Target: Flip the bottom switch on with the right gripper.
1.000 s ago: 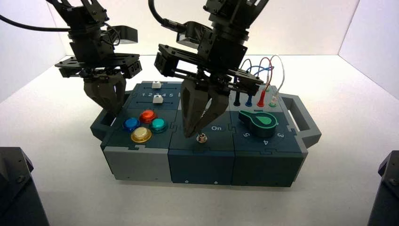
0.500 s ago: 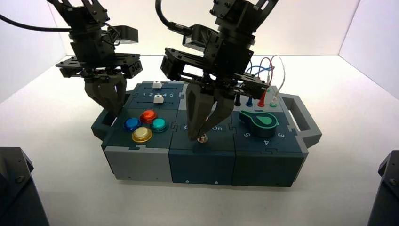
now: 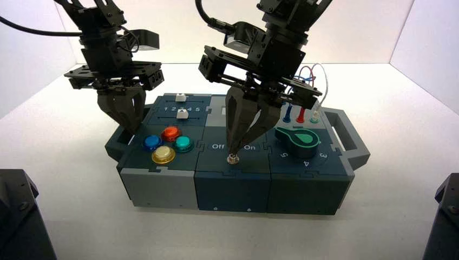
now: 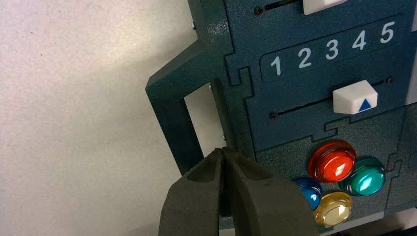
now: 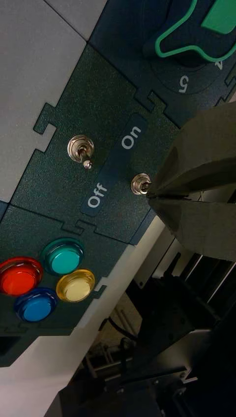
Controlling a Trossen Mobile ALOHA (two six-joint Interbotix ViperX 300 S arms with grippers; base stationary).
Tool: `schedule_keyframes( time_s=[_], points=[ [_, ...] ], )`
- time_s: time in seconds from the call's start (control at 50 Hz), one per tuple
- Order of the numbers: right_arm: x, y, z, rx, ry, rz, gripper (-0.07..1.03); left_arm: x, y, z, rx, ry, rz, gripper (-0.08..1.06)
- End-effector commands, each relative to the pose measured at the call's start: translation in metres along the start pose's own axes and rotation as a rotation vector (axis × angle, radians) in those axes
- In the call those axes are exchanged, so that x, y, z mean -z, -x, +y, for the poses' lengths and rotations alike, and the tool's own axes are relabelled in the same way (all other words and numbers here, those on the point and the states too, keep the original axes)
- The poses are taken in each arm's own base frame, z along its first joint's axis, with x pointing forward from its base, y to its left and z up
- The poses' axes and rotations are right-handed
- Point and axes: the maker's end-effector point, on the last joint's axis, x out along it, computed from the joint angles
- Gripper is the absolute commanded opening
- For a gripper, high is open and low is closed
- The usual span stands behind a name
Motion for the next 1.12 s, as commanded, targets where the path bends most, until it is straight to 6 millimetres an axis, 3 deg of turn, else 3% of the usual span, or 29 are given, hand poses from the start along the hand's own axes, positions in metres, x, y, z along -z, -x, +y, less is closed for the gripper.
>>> schedule_keyframes(
  time_s=[0.02, 0.38, 0.88, 1.12],
  points=[
    [-0.009, 0.006, -0.004, -0.001, -0.007, -0.032, -0.02, -0.003, 0.003, 0.000, -0.005, -0.012, -0.015, -0.03],
    [-0.032, 0.024, 0.022, -0.046, 0.049, -0.116, -0.02, -0.012, 0.018, -0.002, -0.002, -0.024, -0.093, -0.03],
    [-0.001, 0.030, 0.011, -0.044, 0.036, -0.054, -0.02, -0.010, 0.012, 0.000, -0.007, -0.023, -0.068, -0.03],
    [0.001, 0.033, 0.007, -0.040, 0.029, -0.043, -0.02, -0.012, 0.012, -0.001, -0.006, -0.023, -0.071, -0.03]
  ],
)
